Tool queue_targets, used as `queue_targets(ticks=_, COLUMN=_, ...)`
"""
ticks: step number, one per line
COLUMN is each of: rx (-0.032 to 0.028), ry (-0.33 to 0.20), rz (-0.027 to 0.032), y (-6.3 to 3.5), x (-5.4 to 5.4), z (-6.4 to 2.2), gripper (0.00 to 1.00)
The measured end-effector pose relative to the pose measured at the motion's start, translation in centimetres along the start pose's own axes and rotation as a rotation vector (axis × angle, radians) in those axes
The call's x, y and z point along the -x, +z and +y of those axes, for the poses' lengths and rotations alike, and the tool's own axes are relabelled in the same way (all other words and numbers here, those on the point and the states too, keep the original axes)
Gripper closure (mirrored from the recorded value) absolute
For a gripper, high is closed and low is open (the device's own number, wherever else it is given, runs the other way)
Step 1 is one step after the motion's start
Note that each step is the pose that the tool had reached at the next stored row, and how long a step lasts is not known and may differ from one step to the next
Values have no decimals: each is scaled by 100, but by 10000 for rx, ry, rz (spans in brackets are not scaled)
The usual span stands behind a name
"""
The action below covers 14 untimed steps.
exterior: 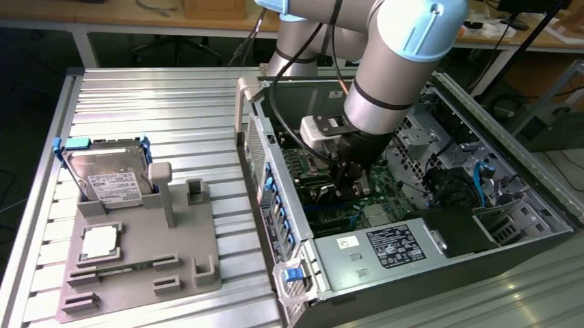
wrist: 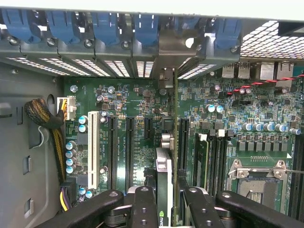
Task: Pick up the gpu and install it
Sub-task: 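Insert the gpu into the slot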
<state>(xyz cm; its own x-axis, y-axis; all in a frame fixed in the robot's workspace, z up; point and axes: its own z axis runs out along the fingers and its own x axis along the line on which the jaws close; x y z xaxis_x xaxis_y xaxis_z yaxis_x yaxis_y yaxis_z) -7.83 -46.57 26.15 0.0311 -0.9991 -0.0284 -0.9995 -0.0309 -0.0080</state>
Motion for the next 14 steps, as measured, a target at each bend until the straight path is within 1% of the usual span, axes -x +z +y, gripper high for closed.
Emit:
queue_targets(ticks=10, rx=2, ry=25, rz=8, y=33, x=-8, z=2, gripper=73)
queue_targets(ticks=12, rx=-2, ry=66, rz=7, y=53, x=-10, z=1, gripper=73)
queue_targets(ticks=14, rx=-9, ry=204, rz=-2, y=44, x=-10, z=1, gripper=73)
